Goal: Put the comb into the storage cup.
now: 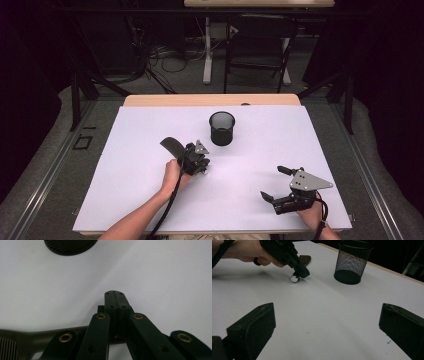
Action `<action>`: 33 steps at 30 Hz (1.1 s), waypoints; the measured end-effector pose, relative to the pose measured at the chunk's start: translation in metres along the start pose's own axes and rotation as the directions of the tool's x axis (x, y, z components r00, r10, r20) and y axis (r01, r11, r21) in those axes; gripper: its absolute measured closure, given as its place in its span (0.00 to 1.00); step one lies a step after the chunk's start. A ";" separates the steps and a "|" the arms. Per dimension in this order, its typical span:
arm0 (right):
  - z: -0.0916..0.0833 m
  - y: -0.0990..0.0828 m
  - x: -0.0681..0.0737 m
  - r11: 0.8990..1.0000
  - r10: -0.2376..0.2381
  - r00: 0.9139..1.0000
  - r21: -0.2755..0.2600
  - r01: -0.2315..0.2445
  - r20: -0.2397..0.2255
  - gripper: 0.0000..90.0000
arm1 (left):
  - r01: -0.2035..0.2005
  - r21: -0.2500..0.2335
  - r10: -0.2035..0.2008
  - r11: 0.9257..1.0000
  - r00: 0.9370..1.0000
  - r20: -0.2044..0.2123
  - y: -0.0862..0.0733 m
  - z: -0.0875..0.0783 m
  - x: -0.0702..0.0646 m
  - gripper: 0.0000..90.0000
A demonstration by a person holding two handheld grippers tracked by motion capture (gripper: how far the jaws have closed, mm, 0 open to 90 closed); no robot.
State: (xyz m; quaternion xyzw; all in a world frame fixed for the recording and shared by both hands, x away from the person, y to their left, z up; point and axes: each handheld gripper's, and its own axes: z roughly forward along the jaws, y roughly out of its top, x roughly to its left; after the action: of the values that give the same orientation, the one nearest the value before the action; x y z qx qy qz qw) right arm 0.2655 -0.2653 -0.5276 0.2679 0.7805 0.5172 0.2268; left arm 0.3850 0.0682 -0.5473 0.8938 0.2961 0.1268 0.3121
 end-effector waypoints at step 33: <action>0.000 0.000 0.000 1.000 -0.003 1.000 0.003 0.003 0.005 0.01 | -0.004 0.055 0.008 0.999 0.998 -0.066 -0.038 -0.035 0.006 1.00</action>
State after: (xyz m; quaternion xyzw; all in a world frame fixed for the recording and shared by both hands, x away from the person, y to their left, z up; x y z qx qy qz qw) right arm 0.2654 -0.2649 -0.5273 0.2683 0.7810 0.5152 0.2291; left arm 0.3579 0.1126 -0.5444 0.8982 0.3068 0.1491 0.2773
